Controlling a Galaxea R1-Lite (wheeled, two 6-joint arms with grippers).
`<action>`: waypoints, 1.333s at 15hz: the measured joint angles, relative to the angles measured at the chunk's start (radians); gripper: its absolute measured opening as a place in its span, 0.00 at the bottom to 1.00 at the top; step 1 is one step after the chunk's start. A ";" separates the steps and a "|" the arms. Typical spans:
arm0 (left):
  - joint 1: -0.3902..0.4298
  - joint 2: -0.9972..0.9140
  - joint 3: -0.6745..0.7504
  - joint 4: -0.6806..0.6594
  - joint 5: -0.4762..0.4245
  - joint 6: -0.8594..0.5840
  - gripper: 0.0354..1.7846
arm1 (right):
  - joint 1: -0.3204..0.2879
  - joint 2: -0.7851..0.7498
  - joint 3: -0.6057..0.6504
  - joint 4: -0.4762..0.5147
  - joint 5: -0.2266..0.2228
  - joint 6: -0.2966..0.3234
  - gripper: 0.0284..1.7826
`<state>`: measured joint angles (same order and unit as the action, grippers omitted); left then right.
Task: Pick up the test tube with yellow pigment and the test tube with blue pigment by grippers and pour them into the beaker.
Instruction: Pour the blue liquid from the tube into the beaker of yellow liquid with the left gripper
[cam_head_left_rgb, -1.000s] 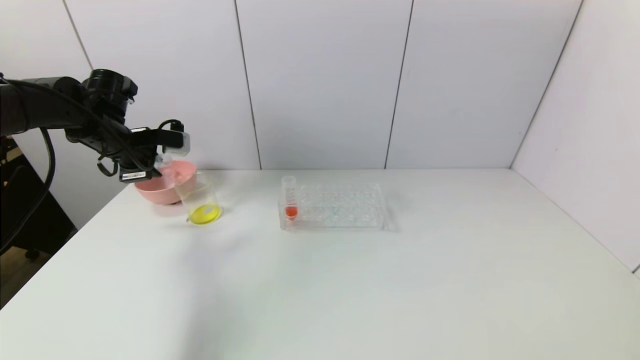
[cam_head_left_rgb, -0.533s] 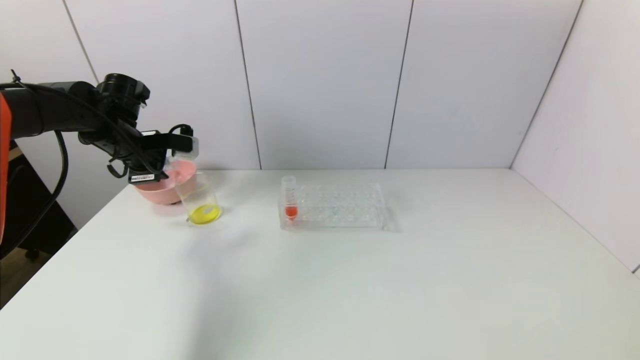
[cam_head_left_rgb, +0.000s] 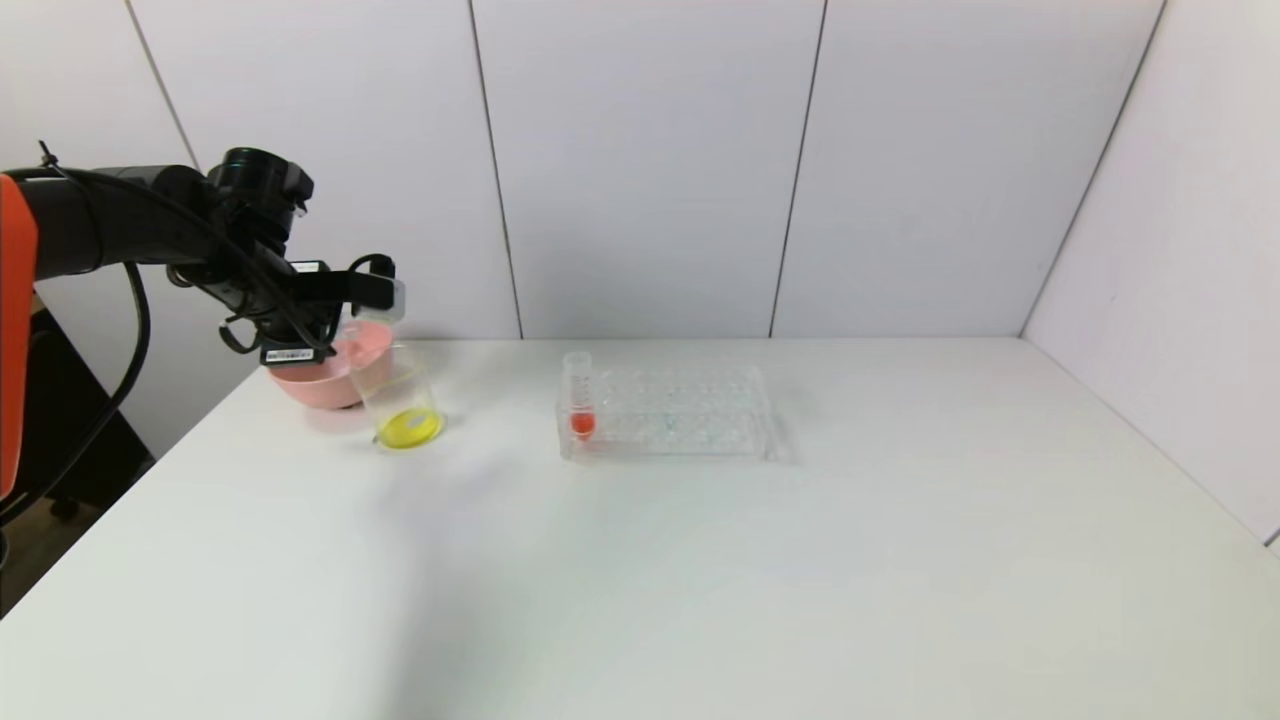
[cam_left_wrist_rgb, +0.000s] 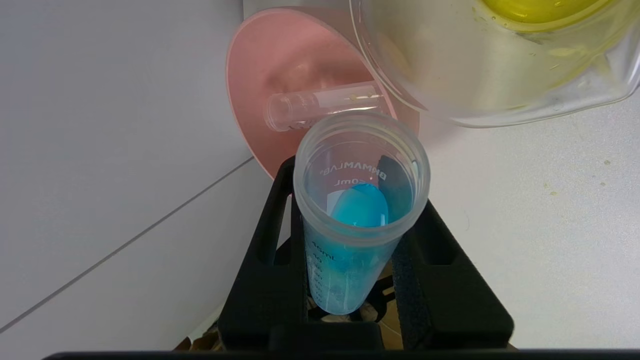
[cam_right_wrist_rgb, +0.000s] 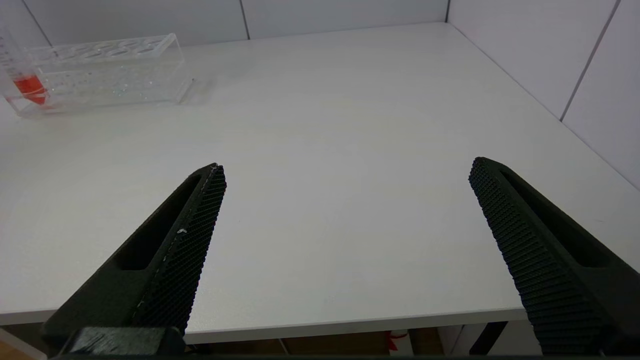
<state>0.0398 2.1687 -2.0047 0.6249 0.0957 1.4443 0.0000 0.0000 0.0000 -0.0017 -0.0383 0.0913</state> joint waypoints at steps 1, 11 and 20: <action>-0.001 0.000 0.000 0.000 0.000 0.000 0.26 | 0.000 0.000 0.000 0.000 0.000 0.000 1.00; -0.001 0.001 -0.001 0.006 -0.001 0.007 0.26 | 0.000 0.000 0.000 0.000 0.000 0.000 1.00; 0.000 -0.017 -0.001 0.107 -0.061 -0.081 0.26 | 0.000 0.000 0.000 0.000 0.000 0.000 1.00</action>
<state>0.0402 2.1517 -2.0062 0.7317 0.0349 1.3634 0.0000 0.0000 0.0000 -0.0019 -0.0383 0.0913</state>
